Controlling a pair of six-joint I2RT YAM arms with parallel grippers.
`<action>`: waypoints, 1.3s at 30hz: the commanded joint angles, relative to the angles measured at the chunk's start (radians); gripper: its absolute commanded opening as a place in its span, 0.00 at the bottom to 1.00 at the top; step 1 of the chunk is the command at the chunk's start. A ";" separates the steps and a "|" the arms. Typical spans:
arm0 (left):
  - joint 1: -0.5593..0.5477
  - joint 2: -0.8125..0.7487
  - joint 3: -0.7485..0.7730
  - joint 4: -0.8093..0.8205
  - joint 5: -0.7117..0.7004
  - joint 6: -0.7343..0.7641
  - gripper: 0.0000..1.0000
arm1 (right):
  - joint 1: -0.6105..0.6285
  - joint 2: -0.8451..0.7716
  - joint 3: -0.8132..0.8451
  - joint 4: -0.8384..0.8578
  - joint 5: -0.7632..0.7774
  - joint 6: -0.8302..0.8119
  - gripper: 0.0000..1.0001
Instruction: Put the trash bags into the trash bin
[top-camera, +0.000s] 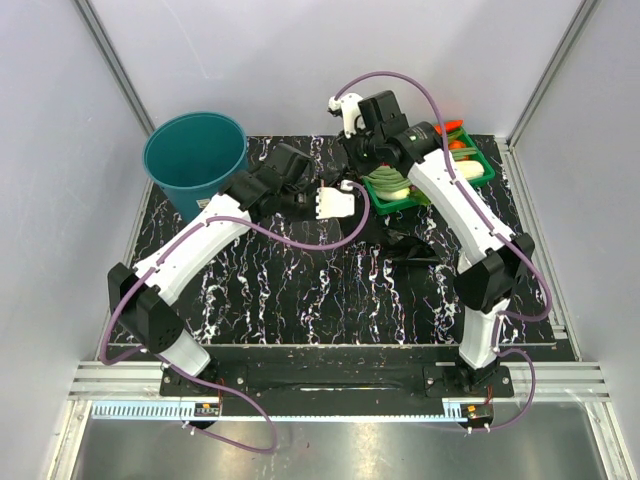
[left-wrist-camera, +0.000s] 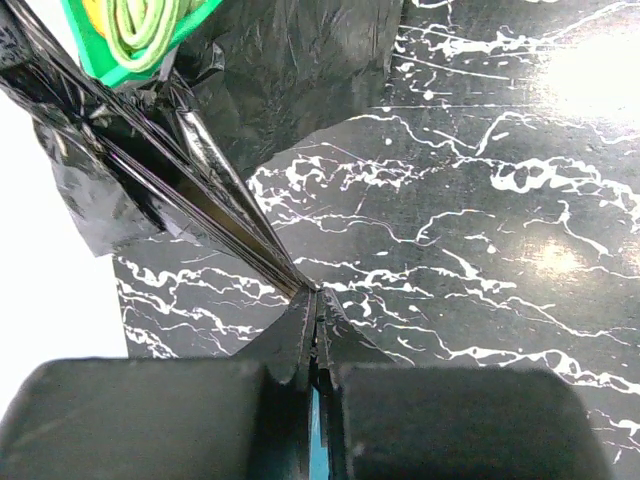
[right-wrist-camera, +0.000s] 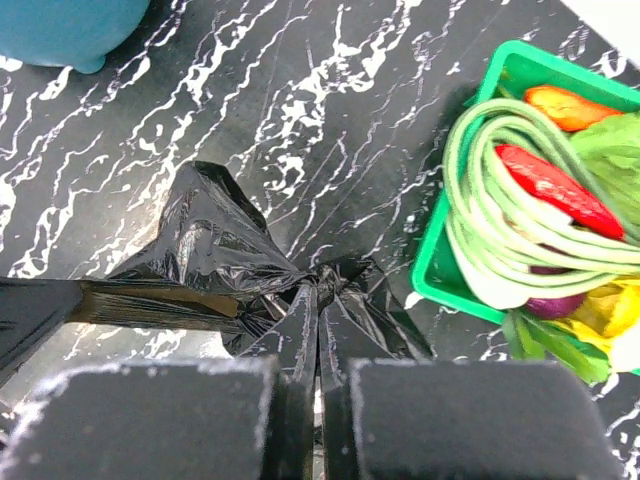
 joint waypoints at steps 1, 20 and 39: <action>0.009 -0.023 0.036 -0.096 -0.040 -0.012 0.00 | -0.033 -0.062 0.067 0.057 0.202 -0.102 0.00; 0.012 -0.017 0.093 -0.036 -0.095 -0.041 0.00 | -0.033 -0.179 -0.141 0.150 0.155 -0.042 0.25; 0.009 -0.036 0.102 -0.226 0.106 0.336 0.00 | -0.034 0.044 -0.032 -0.074 -0.644 -0.217 0.62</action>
